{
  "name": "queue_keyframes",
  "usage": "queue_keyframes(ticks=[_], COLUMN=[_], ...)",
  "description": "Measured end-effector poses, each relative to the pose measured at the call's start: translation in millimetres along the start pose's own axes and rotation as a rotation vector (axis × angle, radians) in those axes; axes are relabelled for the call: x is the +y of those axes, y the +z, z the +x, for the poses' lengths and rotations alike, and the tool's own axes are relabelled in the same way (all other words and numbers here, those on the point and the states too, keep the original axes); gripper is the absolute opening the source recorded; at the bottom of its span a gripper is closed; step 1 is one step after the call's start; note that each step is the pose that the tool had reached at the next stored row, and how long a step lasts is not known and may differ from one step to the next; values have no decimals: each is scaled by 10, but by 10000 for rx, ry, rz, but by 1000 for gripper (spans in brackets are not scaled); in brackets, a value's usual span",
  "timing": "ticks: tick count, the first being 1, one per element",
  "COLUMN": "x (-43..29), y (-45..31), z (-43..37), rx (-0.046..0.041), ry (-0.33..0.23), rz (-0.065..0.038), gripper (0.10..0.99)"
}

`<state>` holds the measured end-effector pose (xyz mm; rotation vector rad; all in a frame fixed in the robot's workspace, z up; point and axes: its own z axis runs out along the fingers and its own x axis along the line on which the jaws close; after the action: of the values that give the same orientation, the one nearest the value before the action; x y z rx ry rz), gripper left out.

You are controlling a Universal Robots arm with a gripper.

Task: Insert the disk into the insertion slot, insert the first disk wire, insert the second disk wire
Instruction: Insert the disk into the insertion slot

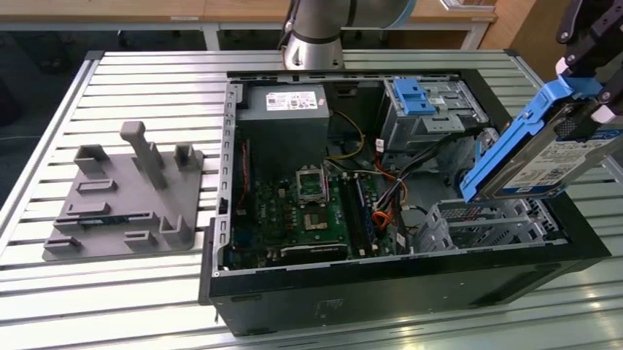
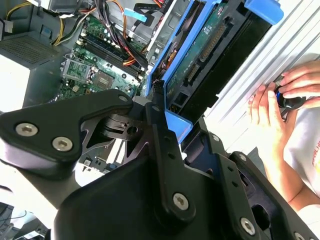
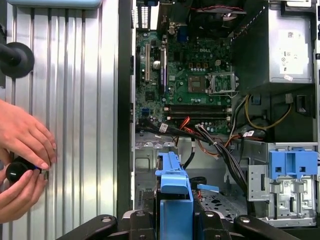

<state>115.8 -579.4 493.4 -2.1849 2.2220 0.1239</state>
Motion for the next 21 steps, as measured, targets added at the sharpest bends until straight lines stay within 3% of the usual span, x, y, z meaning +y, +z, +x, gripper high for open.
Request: queue_keyframes(ticks=[21], x=[-19], y=[192], z=[14], rx=[-2], ry=[-2], rz=[0], gripper=[365])
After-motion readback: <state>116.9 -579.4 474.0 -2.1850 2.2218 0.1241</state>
